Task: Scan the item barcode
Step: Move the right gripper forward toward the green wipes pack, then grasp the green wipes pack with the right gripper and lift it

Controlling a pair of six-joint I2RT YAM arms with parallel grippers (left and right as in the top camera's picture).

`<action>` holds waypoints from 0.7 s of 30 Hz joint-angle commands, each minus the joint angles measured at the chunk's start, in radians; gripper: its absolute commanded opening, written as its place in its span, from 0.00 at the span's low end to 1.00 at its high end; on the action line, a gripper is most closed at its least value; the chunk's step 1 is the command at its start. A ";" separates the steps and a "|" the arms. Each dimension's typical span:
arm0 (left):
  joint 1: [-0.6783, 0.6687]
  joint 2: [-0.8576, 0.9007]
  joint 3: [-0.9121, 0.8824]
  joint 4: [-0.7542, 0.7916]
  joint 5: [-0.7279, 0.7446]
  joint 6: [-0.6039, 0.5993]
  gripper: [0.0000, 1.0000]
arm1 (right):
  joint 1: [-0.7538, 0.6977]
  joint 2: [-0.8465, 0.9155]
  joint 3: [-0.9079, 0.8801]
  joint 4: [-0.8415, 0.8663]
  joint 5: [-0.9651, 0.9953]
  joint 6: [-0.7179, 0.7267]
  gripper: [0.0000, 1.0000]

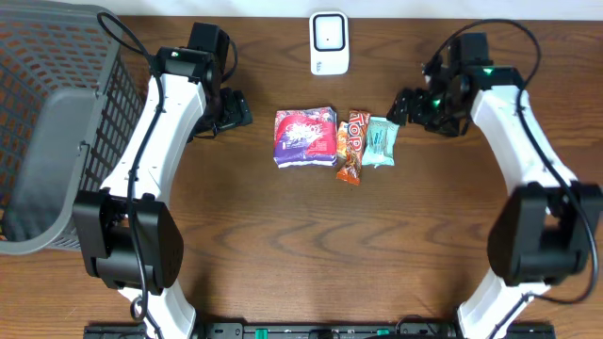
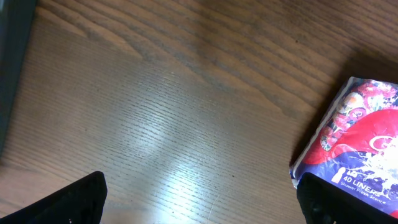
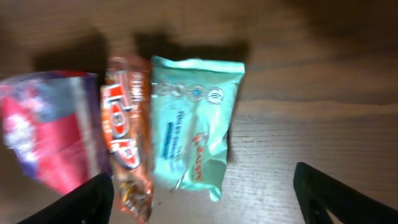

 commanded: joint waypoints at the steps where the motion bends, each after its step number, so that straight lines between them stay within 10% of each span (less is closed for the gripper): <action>1: 0.005 -0.011 -0.003 -0.005 -0.013 0.006 0.98 | -0.007 0.068 0.020 0.008 -0.063 0.017 0.87; 11: 0.005 -0.011 -0.003 -0.005 -0.013 0.006 0.98 | -0.007 0.234 0.019 0.030 -0.201 -0.011 0.84; 21: 0.005 -0.011 -0.003 -0.005 -0.013 0.006 0.98 | -0.013 0.303 0.015 0.030 -0.197 -0.063 0.30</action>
